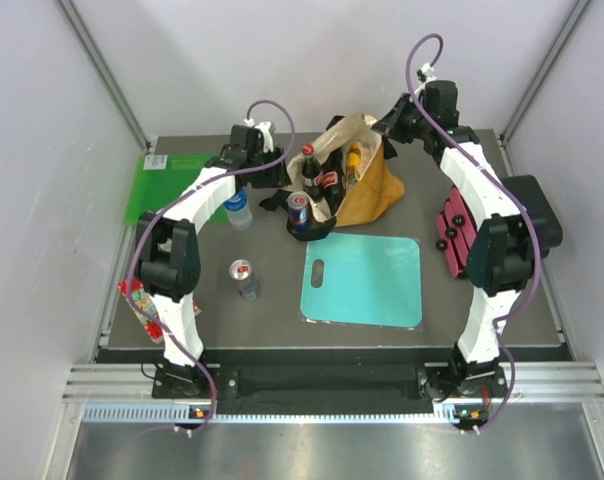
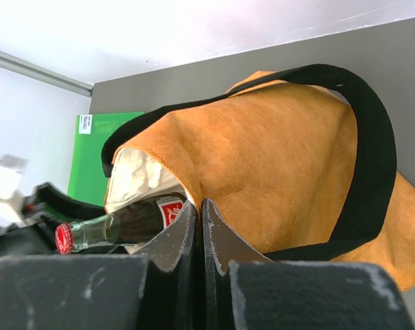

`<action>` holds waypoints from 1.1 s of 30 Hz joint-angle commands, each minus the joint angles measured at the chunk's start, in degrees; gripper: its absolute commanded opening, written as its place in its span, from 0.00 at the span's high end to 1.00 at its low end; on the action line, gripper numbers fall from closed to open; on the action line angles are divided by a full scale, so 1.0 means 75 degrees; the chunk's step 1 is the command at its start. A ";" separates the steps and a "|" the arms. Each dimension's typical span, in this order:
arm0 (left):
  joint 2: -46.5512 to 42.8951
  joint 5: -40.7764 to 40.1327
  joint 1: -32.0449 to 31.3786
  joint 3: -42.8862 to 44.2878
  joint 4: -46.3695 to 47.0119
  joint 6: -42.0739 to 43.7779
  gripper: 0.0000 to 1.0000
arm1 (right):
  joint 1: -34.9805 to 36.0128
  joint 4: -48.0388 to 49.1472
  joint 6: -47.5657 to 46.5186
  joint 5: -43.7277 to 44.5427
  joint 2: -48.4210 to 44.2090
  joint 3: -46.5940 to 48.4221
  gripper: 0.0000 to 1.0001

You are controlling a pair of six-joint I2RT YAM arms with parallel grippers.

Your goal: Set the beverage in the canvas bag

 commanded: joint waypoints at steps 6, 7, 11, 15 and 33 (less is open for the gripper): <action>0.0458 0.0549 0.0034 0.0436 0.0332 -0.0174 0.65 | 0.0047 -0.0114 -0.0249 0.0001 -0.0368 0.0665 0.74; 0.0504 0.0689 0.0022 0.0564 0.0332 -0.0209 0.71 | 0.0082 -0.0336 -0.0355 0.0107 -0.0485 0.0630 0.71; 0.0528 0.0889 0.0022 0.0892 0.0414 -0.0537 0.97 | 0.0106 -0.1122 -0.0812 0.0587 -0.0802 0.0209 0.61; 0.0598 0.1077 0.0022 0.1302 0.0473 -0.0888 1.00 | 0.0223 -0.1463 -0.1234 0.0729 -0.1130 -0.0354 0.58; 0.1254 0.0797 0.0034 0.3924 0.0450 -0.2013 1.00 | 0.0645 -0.1032 -0.1410 0.0565 -0.0099 0.1846 1.00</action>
